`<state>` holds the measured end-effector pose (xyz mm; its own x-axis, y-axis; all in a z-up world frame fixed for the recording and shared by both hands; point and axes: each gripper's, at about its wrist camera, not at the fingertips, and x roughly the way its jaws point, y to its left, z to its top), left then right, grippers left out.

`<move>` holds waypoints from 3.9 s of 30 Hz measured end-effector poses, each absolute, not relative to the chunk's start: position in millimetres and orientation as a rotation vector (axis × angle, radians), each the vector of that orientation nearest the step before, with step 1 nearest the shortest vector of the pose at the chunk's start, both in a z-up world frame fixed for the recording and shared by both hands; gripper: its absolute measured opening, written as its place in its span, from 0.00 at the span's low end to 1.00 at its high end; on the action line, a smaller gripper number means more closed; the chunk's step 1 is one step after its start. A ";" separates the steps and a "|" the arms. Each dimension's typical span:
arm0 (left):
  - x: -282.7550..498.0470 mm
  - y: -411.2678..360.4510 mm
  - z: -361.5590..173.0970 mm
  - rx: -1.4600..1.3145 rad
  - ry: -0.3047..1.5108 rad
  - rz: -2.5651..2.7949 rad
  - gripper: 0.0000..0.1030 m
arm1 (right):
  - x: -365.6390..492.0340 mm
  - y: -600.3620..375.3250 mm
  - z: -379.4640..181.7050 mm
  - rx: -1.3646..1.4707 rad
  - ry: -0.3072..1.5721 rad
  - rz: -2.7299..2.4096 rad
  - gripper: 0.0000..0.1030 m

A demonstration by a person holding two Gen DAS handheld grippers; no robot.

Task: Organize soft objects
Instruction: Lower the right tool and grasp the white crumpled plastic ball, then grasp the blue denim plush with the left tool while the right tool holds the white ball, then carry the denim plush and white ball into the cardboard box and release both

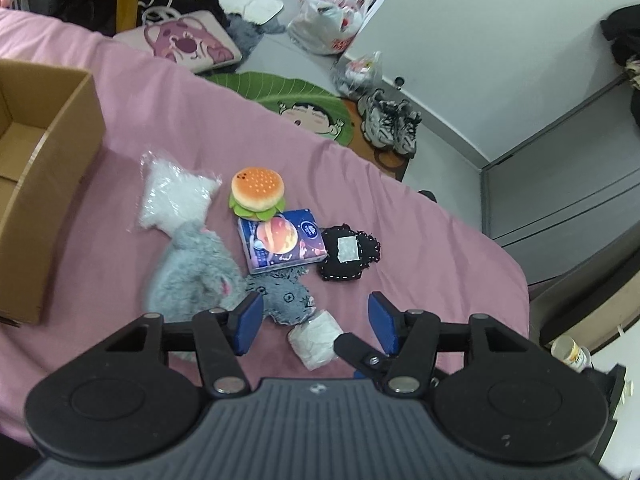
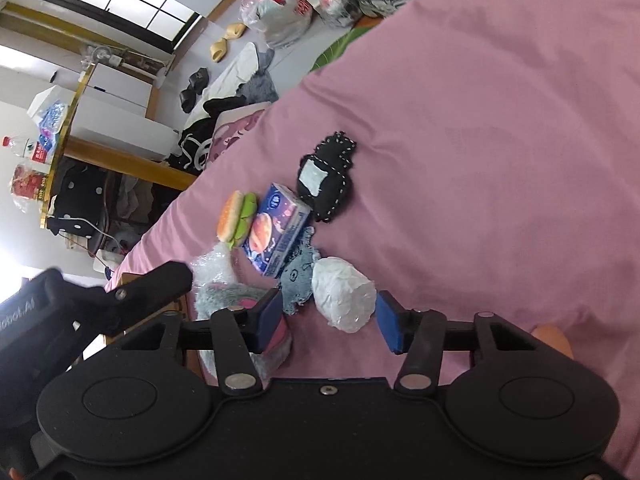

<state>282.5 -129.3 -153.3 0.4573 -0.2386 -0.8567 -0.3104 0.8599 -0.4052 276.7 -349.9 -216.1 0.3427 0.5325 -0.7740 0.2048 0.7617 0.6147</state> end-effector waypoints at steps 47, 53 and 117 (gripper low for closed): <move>317.1 -150.6 -226.8 -0.577 1.217 0.310 0.19 | 292.9 -376.7 -256.0 0.802 1.247 0.135 0.50; 306.0 -145.9 -213.1 -0.617 1.196 0.277 0.05 | 289.3 -374.9 -247.5 0.779 1.219 0.145 0.42; 270.5 -104.4 -145.3 -0.629 1.073 0.161 0.24 | 281.1 -337.1 -180.9 0.711 0.994 0.339 0.42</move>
